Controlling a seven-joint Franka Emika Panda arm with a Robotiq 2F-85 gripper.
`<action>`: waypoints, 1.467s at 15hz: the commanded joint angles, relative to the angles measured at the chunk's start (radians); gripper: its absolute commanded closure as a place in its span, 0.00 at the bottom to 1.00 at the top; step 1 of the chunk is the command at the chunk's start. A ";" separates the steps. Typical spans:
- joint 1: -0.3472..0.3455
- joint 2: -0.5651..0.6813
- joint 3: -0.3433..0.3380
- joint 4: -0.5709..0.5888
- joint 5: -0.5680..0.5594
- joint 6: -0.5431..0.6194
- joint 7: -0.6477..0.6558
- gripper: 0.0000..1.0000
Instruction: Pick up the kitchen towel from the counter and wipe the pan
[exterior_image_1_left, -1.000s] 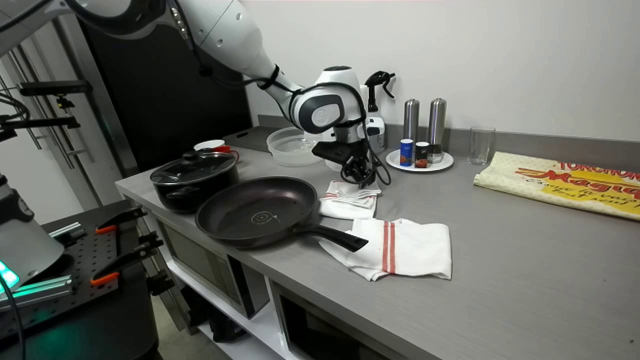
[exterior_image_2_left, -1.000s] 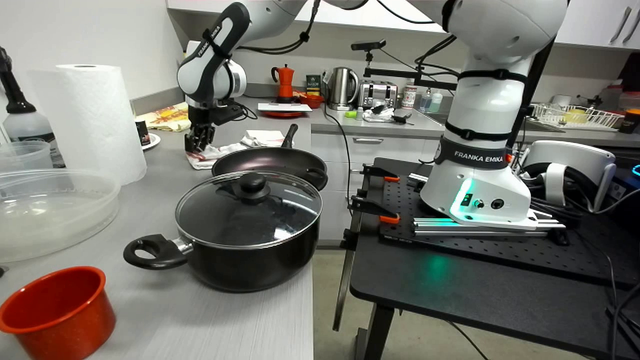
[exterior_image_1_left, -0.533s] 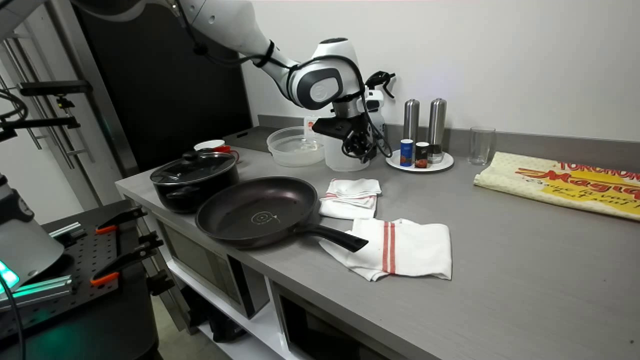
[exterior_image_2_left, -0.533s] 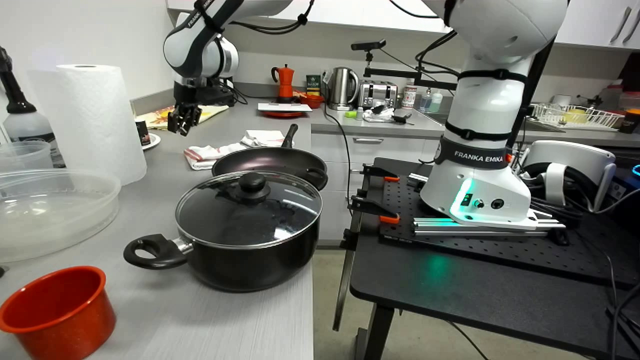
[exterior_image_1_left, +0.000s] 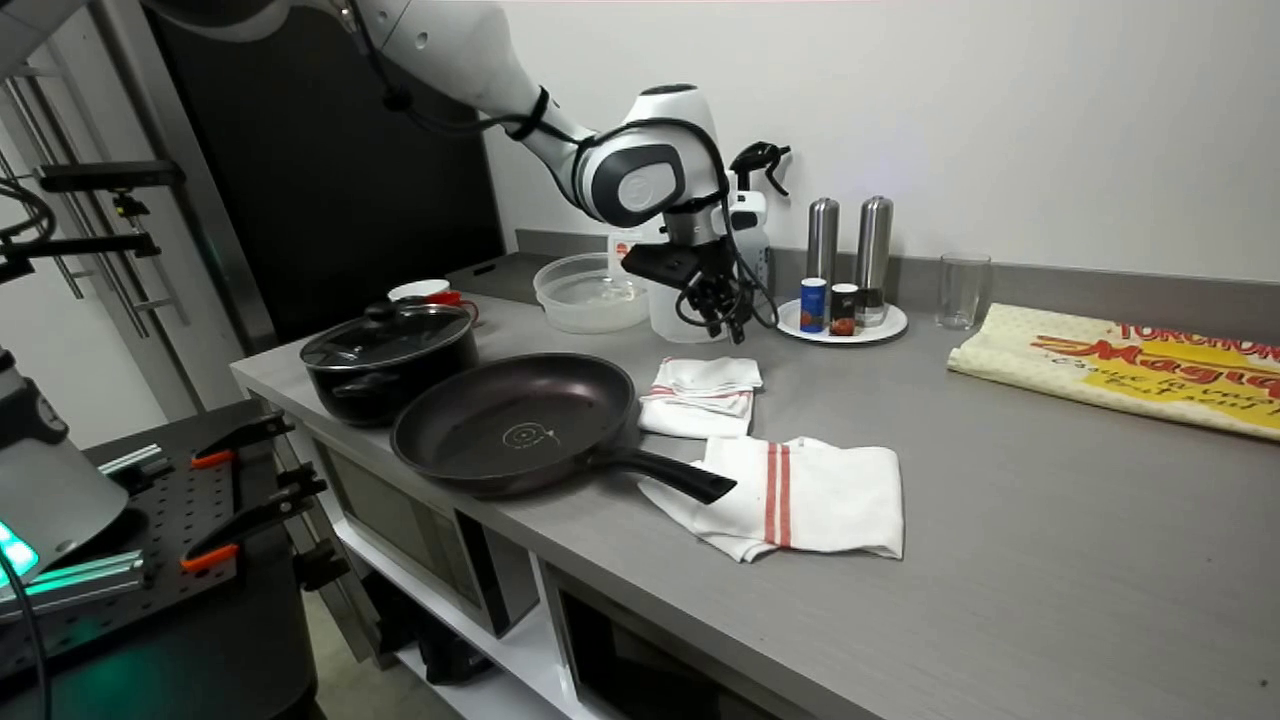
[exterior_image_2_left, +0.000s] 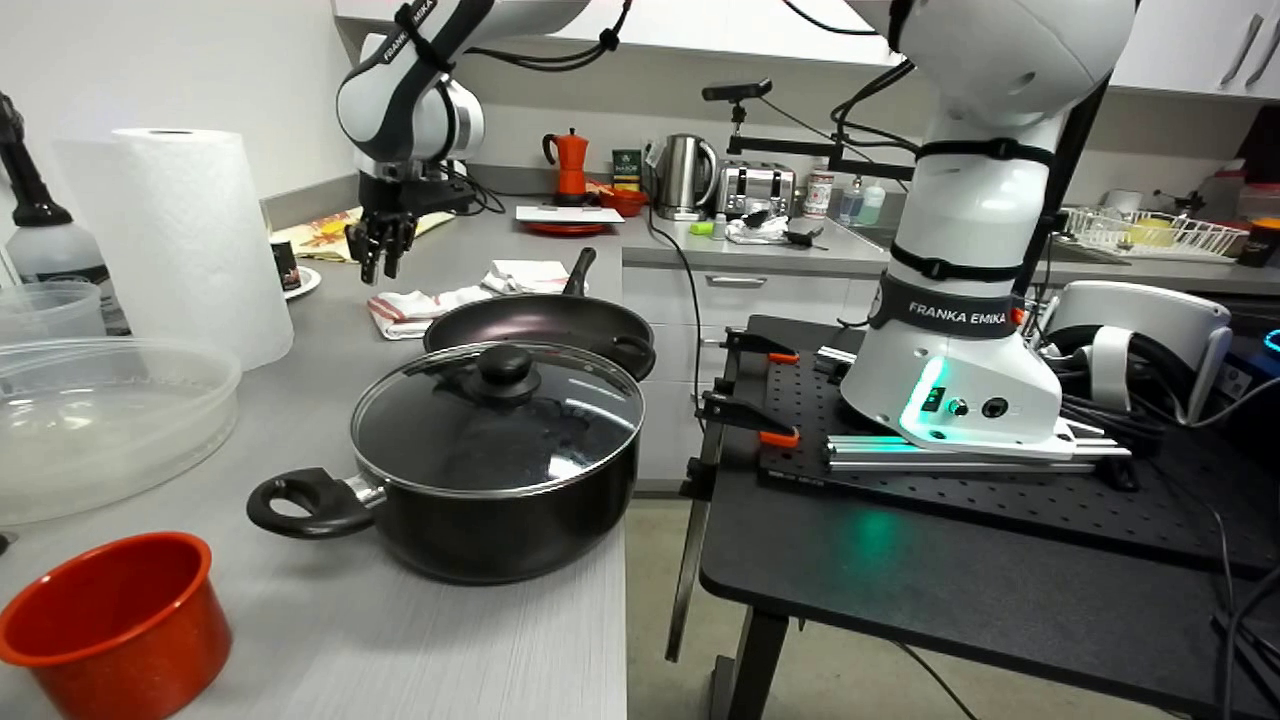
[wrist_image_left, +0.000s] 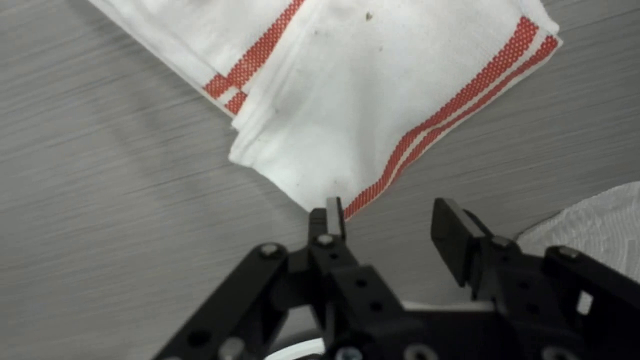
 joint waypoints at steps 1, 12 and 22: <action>0.016 -0.010 -0.018 -0.025 -0.001 -0.011 0.033 0.19; 0.056 0.030 -0.078 -0.076 -0.041 -0.001 0.064 0.00; 0.071 0.040 -0.084 -0.080 -0.047 0.004 0.075 0.41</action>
